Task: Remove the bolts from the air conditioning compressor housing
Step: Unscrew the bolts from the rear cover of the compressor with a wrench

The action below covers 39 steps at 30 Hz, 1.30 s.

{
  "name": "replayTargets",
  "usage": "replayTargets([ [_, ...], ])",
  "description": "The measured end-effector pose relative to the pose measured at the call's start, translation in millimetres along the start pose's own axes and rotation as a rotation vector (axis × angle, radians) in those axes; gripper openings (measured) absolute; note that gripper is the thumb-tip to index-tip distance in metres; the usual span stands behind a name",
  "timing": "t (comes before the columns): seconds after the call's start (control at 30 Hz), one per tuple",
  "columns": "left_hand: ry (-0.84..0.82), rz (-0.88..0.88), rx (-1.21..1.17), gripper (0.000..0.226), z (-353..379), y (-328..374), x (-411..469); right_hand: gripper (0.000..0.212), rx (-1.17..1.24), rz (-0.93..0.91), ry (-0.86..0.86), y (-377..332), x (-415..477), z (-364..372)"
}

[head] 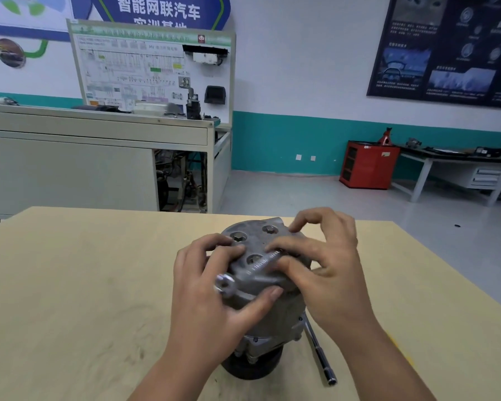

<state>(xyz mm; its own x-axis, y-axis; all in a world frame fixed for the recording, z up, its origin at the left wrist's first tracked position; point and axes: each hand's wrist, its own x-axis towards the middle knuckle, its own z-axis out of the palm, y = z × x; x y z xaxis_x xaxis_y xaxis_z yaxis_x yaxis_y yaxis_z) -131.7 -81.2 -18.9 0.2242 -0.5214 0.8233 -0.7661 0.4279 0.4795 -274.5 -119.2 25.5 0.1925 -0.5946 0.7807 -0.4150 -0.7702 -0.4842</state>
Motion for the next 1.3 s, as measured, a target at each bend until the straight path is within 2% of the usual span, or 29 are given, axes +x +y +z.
replayTargets([
  [0.13,0.002,-0.015,-0.016,0.056,-0.7,-0.8,-0.9,0.022,0.030,-0.113,0.213,15.2,-21.2,3.4],
  [0.2,0.002,-0.007,-0.007,0.056,-1.4,-1.5,-0.7,0.021,0.066,-0.093,0.268,17.2,-28.7,9.0],
  [0.23,0.000,-0.004,-0.005,0.056,-1.5,-1.6,-0.4,0.016,0.127,-0.032,0.295,15.6,-30.9,12.3],
  [0.33,-0.013,-0.012,-0.018,0.056,-2.1,-0.8,0.4,0.016,0.420,0.293,0.445,11.5,-30.8,22.4],
  [0.4,-0.020,-0.016,-0.022,0.056,-2.7,-0.8,0.7,0.024,0.525,0.492,0.491,14.4,-22.1,23.7],
  [0.5,-0.027,-0.028,-0.042,0.055,-4.2,-0.3,0.6,0.033,0.571,0.637,0.374,11.9,6.9,9.5],
  [0.63,-0.028,-0.026,-0.035,0.055,-3.9,-0.5,-0.2,0.036,0.398,0.678,0.147,2.8,45.0,-3.8],
  [0.87,-0.040,-0.029,-0.037,0.054,-4.4,-1.9,-1.1,0.035,0.572,0.798,0.110,7.9,33.9,-8.5],
  [1.1,-0.044,-0.035,-0.037,0.055,-4.6,0.3,-0.6,0.004,0.527,0.787,0.126,12.0,26.2,-10.8],
  [1.2,-0.046,-0.035,-0.034,0.056,-4.6,0.9,-0.7,0.004,0.429,0.790,0.093,13.3,29.0,-12.7],
  [1.3,-0.046,-0.037,-0.032,0.056,-4.8,1.3,-0.7,0.017,0.387,0.733,0.034,17.4,28.4,-16.4],
])
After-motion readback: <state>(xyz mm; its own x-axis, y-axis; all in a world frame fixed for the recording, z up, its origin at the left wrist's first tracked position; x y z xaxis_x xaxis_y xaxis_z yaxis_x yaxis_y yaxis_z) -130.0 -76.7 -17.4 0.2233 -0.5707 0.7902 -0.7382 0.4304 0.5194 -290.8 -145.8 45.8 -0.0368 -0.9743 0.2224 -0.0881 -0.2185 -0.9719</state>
